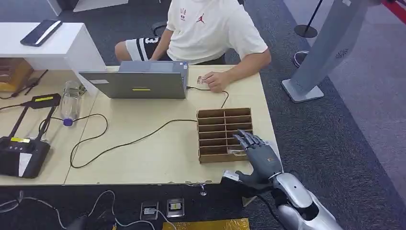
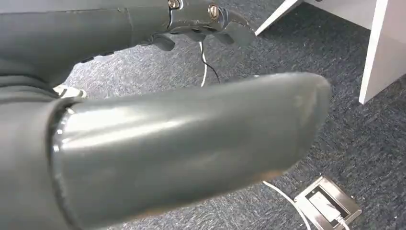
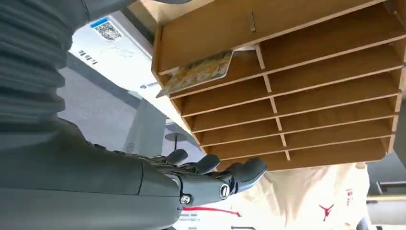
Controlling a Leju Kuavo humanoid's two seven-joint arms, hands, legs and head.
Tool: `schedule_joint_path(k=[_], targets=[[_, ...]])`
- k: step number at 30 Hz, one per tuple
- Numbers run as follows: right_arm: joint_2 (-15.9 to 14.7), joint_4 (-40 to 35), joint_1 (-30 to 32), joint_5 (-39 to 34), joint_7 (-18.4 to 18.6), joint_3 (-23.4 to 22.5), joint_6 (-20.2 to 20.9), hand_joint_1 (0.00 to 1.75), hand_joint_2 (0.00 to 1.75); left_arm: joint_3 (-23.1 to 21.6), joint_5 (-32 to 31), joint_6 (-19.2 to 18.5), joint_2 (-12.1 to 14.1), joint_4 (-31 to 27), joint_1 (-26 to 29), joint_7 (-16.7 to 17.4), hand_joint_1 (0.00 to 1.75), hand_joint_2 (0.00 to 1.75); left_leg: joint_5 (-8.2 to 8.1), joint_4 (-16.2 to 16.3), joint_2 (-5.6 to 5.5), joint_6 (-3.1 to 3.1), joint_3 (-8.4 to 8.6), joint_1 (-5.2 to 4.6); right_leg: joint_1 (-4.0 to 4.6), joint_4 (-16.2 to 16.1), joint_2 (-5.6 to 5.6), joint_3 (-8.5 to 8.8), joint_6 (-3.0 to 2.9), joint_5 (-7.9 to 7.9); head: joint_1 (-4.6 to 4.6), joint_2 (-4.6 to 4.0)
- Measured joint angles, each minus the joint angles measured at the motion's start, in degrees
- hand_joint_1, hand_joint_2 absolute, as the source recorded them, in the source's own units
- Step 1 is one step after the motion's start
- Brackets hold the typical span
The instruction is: Pass the card to the sensor for recognition and then transmit it.
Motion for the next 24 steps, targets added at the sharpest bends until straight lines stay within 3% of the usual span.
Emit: schedule_joint_path(k=[24], targets=[[1.68, 5.92, -0.66, -0.46, 1.33, 0.79, -0.68, 0.0, 1.75, 1.09, 0.0, -0.11, -0.39, 0.46, 0.21, 0.02, 0.0, 0.0, 0.0, 0.0, 0.0, 0.0, 0.0, 0.0, 0.0, 0.0, 0.0, 0.0, 0.0, 0.0, 0.02, 0.0]])
